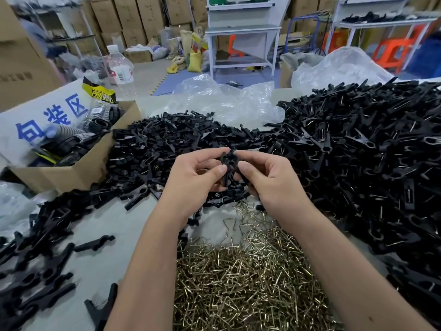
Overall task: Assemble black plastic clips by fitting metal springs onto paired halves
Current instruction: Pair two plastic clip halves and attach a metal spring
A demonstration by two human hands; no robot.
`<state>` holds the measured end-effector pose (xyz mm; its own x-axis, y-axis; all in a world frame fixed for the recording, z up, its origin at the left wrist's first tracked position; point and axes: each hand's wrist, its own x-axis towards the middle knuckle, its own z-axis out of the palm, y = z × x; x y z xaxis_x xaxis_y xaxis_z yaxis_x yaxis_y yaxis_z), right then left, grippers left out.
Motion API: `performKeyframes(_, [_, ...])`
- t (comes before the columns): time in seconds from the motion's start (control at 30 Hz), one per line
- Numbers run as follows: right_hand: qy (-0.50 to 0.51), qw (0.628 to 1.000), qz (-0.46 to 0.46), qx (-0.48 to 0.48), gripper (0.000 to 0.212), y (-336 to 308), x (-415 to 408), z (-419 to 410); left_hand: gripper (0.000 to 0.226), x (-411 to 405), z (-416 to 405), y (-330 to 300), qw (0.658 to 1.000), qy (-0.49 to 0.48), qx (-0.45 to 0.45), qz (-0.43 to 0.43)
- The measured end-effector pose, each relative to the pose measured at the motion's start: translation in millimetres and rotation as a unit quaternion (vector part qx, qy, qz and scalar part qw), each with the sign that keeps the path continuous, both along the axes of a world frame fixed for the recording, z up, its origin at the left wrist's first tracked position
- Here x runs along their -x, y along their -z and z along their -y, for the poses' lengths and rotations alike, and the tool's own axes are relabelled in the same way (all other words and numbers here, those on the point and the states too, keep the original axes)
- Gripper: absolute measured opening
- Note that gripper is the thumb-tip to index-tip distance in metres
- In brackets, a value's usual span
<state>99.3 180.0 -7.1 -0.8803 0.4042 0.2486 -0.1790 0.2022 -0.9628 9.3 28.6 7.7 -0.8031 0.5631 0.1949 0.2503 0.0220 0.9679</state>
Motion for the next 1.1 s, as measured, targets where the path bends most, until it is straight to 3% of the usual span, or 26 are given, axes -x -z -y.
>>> performKeyframes(0.13, [0.023, 0.999, -0.025, -0.031, 0.003, 0.9, 0.4, -0.8, 0.036, -0.2, 0.9, 0.5, 1.0, 0.003, 0.006, -0.007])
performKeyframes(0.5, [0.062, 0.997, -0.026, -0.04, 0.007, 3.7, -0.5, -1.0, 0.038, 1.2, -2.1, 3.4, 1.0, -0.004, 0.001, 0.001])
performKeyframes(0.77, [0.021, 0.999, -0.008, -0.035, 0.009, -0.4, -4.7, -5.2, 0.038, -0.2, 0.3, 2.0, 0.999, 0.009, -0.018, 0.036])
performKeyframes(0.9, [-0.014, 1.0, 0.019, -0.006, 0.014, -5.3, -8.0, -9.6, 0.025, -2.0, 2.9, -1.9, 0.994, 0.014, -0.066, 0.086])
performKeyframes(1.1, [-0.097, 0.994, 0.043, 0.037, 0.016, -12.6, -13.5, -17.4, 0.032, -2.8, 8.4, -5.6, 0.988, 0.065, -0.094, 0.106])
